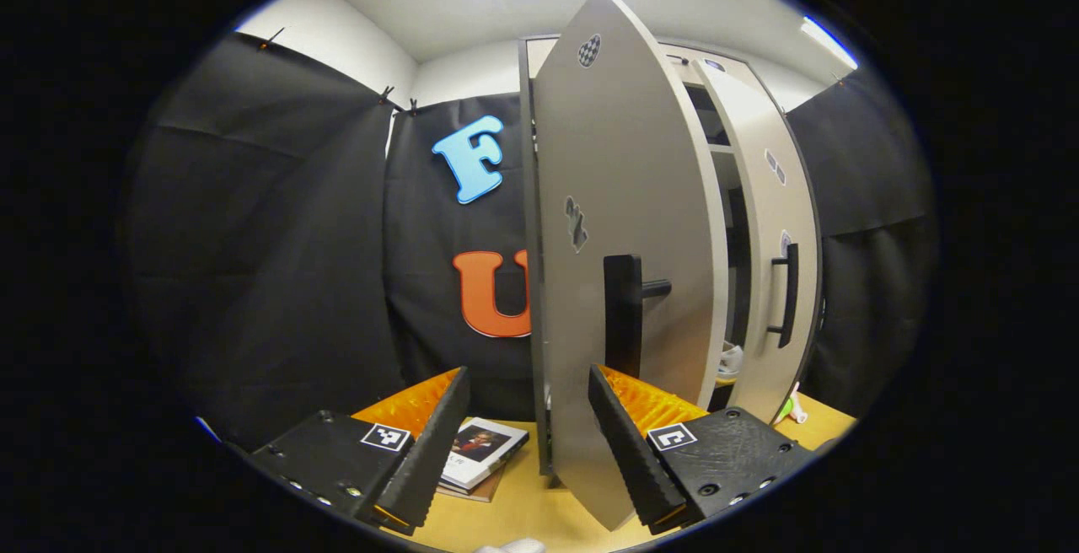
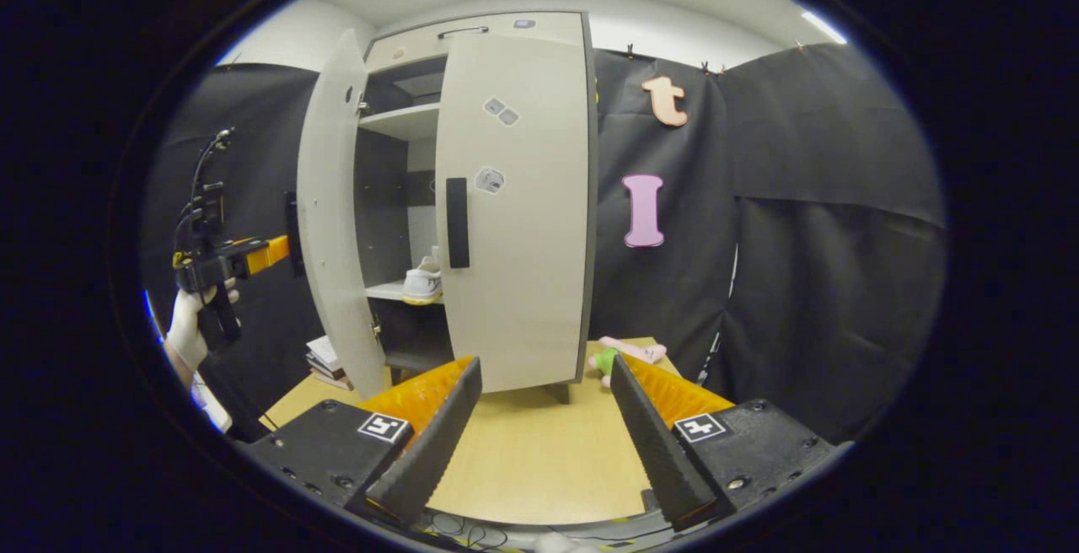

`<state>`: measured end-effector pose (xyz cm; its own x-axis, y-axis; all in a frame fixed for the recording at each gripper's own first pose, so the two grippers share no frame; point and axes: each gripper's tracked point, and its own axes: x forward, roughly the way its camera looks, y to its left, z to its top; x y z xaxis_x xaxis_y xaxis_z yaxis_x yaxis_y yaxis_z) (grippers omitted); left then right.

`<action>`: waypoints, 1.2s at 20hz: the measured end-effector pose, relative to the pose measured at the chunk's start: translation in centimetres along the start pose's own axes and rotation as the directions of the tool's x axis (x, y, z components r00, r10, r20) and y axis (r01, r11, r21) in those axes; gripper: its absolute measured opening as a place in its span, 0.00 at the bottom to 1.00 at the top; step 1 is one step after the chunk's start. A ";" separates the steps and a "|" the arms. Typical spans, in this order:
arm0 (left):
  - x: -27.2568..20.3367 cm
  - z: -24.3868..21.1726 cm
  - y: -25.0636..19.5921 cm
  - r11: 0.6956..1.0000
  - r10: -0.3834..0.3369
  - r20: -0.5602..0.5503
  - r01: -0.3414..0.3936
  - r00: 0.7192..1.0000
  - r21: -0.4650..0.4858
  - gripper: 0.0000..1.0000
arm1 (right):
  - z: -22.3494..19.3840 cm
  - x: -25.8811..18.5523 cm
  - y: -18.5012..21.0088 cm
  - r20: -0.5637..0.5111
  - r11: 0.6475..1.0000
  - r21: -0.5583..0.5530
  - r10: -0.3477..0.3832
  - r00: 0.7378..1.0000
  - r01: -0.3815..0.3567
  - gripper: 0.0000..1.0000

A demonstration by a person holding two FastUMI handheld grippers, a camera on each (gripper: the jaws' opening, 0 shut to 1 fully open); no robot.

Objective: Grab one shoe with the right hand and put it into the shoe cabinet, grab the other shoe with the left hand and put it into the shoe cabinet; then close the right door with the right hand and the left door with the left hand.

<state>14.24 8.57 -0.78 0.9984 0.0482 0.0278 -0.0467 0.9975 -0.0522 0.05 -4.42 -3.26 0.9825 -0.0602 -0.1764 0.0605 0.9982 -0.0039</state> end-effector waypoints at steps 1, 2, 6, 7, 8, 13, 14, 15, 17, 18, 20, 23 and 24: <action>0.4 0.0 -1.1 1.000 -0.023 -0.005 0.023 1.000 -0.001 0.87 | 0.1 -0.1 -0.2 0.001 1.000 -0.001 -0.002 1.000 0.002 1.00; 0.6 -0.2 -2.1 0.999 -0.038 -0.018 0.038 0.999 0.000 0.87 | 0.2 -0.1 -0.2 0.004 1.000 -0.001 -0.002 1.000 0.002 0.99; 0.7 -1.3 -4.5 0.998 -0.067 -0.053 0.067 0.996 0.009 0.97 | 0.3 -0.8 -0.9 0.011 1.000 -0.003 -0.019 1.000 0.019 1.00; 0.4 -1.2 -4.8 0.998 -0.069 -0.052 0.070 0.996 0.006 0.96 | 0.3 -1.1 -1.2 0.014 1.000 0.000 -0.021 1.000 0.021 1.00; 0.2 -1.4 -4.9 0.997 -0.071 -0.057 0.072 0.996 0.005 0.96 | 0.3 -1.3 -1.3 0.017 1.000 0.002 -0.021 1.000 0.021 1.00; -2.7 -1.2 -5.6 0.997 -0.076 -0.061 0.077 0.995 0.022 0.96 | 0.7 -1.8 -1.5 0.027 1.000 0.011 -0.027 0.999 0.027 0.99; -3.6 -1.1 -5.6 0.997 -0.071 -0.059 0.073 0.996 0.022 0.96 | 0.8 -2.0 -1.2 0.030 1.000 0.014 -0.022 0.999 0.021 1.00; -4.5 -1.0 -5.7 0.997 -0.075 -0.054 0.076 0.996 0.019 0.96 | 0.9 -2.1 -0.9 0.032 1.000 0.012 -0.014 0.999 0.014 1.00; -6.4 -0.5 -6.5 0.996 -0.092 -0.049 0.092 0.995 0.005 0.96 | 1.0 -2.5 -0.7 0.037 1.000 0.005 -0.011 0.999 0.011 1.00; -7.5 -0.4 -6.9 0.996 -0.093 -0.051 0.093 0.994 0.002 1.00 | 1.1 -2.7 -0.4 0.044 1.000 0.009 -0.006 0.999 0.006 1.00; -9.1 -0.4 -7.4 0.993 -0.113 -0.055 0.114 0.992 0.004 0.96 | 1.4 -3.1 0.2 0.058 1.000 0.030 0.002 0.998 -0.004 0.99; -11.4 -0.1 -7.7 0.992 -0.124 -0.056 0.124 0.991 0.005 1.00 | 2.2 -3.9 1.0 0.080 0.999 0.033 0.013 0.997 -0.016 1.00; -12.5 -0.1 -8.1 0.992 -0.128 -0.055 0.128 0.990 -0.003 1.00 | 2.2 -4.2 1.4 0.084 0.999 0.026 0.017 0.996 -0.019 0.99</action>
<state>2.18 -0.15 -0.82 0.9964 -0.0827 -0.0207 0.0816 0.9954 -0.0507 -3.56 -2.78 -0.34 0.9947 -0.0437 -0.0931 0.0462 0.9986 0.0254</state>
